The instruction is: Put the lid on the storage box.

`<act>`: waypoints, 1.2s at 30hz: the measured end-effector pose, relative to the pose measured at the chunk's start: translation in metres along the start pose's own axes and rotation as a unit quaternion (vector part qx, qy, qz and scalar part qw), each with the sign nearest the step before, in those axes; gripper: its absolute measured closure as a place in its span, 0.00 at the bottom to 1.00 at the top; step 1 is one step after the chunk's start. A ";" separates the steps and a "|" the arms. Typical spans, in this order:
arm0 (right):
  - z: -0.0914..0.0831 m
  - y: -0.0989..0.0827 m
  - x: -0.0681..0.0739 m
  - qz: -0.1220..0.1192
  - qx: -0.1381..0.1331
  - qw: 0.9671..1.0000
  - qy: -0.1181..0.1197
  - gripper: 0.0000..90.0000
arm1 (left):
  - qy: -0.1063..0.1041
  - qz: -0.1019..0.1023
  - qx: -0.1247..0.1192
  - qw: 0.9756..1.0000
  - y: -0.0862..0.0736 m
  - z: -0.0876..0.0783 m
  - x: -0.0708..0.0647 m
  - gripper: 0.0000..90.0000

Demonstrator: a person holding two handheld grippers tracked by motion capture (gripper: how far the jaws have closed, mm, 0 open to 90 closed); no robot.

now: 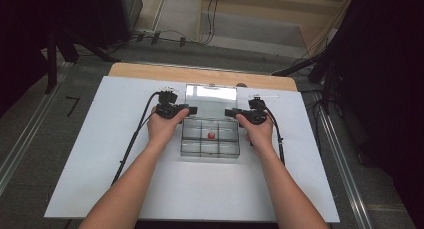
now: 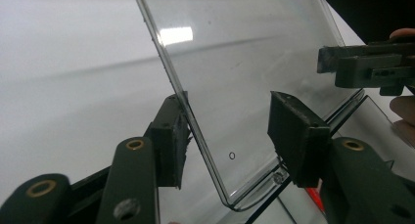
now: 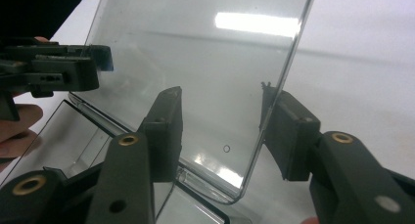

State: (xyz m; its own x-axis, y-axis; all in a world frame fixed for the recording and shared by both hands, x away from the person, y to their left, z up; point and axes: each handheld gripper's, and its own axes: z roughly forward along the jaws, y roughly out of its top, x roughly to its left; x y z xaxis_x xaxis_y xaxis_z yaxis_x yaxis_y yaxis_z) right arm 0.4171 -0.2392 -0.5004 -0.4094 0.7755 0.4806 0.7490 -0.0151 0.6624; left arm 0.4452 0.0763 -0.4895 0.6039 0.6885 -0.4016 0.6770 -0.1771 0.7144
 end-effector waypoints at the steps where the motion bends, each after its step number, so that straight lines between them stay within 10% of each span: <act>1: -0.001 0.000 0.000 -0.003 -0.002 1.000 0.000 0.58 | 0.000 0.002 -0.003 1.000 0.000 -0.001 0.000 0.57; 36: -0.022 -0.010 0.013 -0.151 -0.033 0.987 -0.035 0.74 | 0.000 0.083 -0.047 0.995 0.027 -0.017 -0.018 0.63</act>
State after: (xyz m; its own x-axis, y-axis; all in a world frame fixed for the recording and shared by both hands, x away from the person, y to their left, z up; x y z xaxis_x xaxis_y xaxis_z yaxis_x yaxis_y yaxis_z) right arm 0.3929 -0.2434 -0.4883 -0.5713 0.7918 0.2158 0.5616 0.1854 0.8063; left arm 0.4452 0.0713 -0.4532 0.7039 0.6553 -0.2740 0.5260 -0.2217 0.8211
